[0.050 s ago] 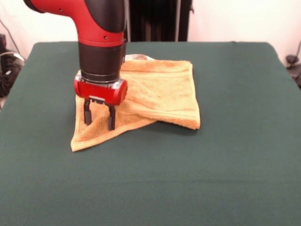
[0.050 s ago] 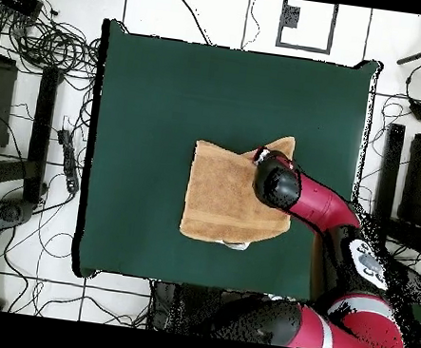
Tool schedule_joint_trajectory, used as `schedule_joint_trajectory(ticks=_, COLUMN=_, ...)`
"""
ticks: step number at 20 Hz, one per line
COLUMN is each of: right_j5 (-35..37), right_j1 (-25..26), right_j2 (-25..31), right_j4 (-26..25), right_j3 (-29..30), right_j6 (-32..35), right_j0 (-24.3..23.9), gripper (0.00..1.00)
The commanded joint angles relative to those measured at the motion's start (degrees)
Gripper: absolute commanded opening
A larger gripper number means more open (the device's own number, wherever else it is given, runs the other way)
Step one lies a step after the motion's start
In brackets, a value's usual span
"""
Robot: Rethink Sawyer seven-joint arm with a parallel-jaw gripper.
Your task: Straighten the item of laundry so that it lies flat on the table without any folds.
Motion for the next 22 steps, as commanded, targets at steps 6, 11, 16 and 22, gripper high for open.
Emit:
schedule_joint_trajectory(ticks=6, right_j5=6.0, right_j1=-7.9, right_j2=4.6, right_j4=1.6, right_j3=5.5, right_j6=8.0, right_j0=3.8, gripper=1.00)
schedule_joint_trajectory(ticks=11, right_j5=10.7, right_j1=-11.0, right_j2=1.2, right_j4=3.1, right_j3=6.6, right_j6=9.7, right_j0=7.1, gripper=1.00)
schedule_joint_trajectory(ticks=16, right_j5=14.4, right_j1=-13.2, right_j2=-0.8, right_j4=4.0, right_j3=7.7, right_j6=10.8, right_j0=9.4, gripper=1.00)
schedule_joint_trajectory(ticks=22, right_j5=16.0, right_j1=-12.9, right_j2=-1.8, right_j4=4.7, right_j3=8.7, right_j6=11.3, right_j0=10.7, gripper=1.00)
